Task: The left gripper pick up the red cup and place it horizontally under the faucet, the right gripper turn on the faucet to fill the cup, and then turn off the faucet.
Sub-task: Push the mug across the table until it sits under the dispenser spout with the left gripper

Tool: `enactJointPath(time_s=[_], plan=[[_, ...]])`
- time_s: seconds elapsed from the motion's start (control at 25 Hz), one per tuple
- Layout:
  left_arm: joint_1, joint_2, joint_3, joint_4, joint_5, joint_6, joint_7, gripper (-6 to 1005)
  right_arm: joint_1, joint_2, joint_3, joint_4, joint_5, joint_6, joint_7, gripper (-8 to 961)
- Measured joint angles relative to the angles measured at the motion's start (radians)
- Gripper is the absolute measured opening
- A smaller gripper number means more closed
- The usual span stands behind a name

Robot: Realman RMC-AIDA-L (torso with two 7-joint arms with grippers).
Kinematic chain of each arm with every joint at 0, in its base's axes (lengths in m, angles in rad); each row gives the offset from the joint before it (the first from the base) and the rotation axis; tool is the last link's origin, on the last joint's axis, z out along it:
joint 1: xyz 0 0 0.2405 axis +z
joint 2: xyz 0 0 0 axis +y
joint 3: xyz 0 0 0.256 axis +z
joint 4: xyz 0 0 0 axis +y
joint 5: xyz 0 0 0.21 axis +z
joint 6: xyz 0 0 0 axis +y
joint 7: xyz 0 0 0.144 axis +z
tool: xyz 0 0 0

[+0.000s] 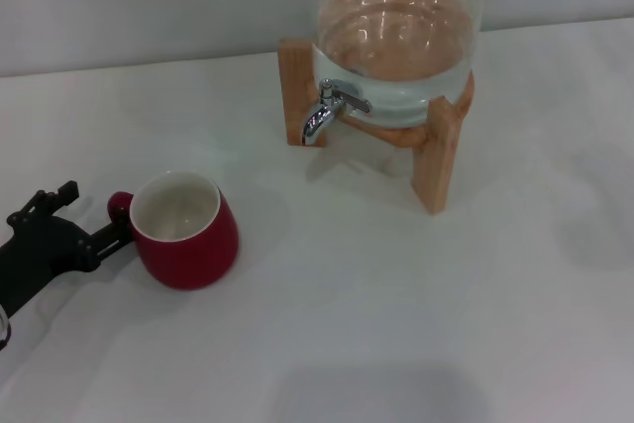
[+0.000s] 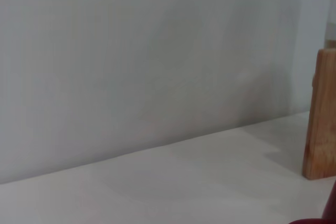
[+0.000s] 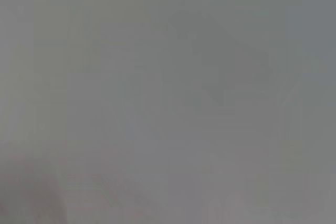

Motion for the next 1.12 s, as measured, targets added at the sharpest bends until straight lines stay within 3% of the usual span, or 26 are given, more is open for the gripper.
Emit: enactJointPath(time_s=[0.4, 0.68, 0.88, 1.12], plan=[[0.007, 0.000, 0.025, 0.010, 0.000, -0.015, 0.002, 821, -0.001, 0.001, 0.007, -0.004, 0.010, 0.003, 0.000, 722], [0.007, 0.001, 0.036, 0.011, 0.000, -0.018, 0.003, 607, -0.001, 0.002, 0.007, -0.007, 0.013, 0.002, 0.000, 722], [0.008, 0.002, 0.036, 0.011, 0.000, -0.019, 0.003, 368, 0.000, 0.002, 0.007, -0.007, 0.013, 0.002, 0.000, 722], [0.008, 0.002, 0.036, 0.011, 0.001, -0.019, 0.003, 161, 0.001, 0.002, 0.007, -0.008, 0.013, 0.002, 0.000, 722]])
